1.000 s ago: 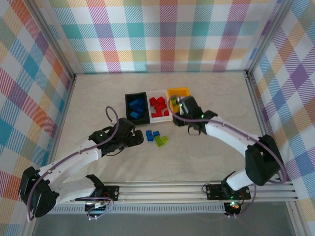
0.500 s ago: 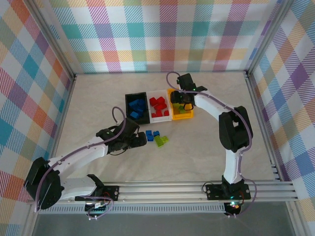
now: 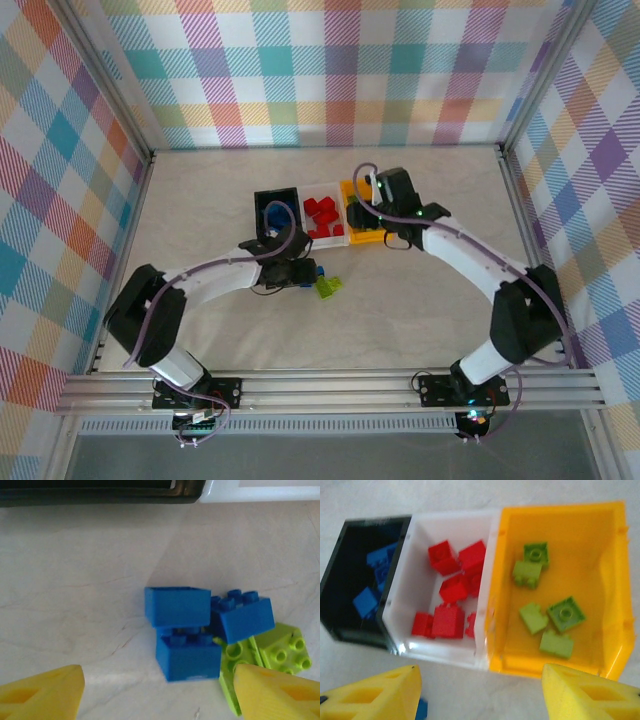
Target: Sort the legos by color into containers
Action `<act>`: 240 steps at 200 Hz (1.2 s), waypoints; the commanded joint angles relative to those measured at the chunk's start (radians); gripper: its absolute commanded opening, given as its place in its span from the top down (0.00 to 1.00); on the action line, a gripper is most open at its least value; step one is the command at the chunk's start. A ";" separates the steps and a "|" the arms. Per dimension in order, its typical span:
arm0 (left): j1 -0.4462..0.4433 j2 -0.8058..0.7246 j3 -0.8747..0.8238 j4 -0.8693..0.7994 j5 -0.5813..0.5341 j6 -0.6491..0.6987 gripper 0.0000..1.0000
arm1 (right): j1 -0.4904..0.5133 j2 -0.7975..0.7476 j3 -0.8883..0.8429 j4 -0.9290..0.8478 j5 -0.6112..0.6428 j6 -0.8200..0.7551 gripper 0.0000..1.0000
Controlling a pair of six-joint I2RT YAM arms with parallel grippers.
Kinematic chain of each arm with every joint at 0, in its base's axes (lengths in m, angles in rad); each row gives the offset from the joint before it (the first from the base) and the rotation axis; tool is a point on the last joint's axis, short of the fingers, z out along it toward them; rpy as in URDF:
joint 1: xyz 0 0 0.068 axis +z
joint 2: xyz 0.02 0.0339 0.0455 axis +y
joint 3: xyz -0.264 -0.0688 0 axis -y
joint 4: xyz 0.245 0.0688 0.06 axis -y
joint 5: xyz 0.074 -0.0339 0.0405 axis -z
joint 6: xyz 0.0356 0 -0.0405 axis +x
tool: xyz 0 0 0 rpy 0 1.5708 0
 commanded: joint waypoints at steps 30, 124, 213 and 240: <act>-0.011 0.121 0.058 0.045 0.040 0.045 0.43 | -0.002 -0.141 -0.172 0.038 -0.001 0.028 0.35; -0.016 -0.072 -0.012 -0.030 -0.031 0.013 0.71 | -0.002 -0.196 -0.252 0.060 0.010 0.051 0.35; 0.261 0.068 0.372 -0.217 -0.144 0.151 0.71 | 0.004 -0.221 -0.324 0.064 -0.025 0.080 0.34; 0.293 0.212 0.512 -0.245 -0.153 0.153 0.71 | 0.016 -0.230 -0.329 0.051 -0.040 0.077 0.33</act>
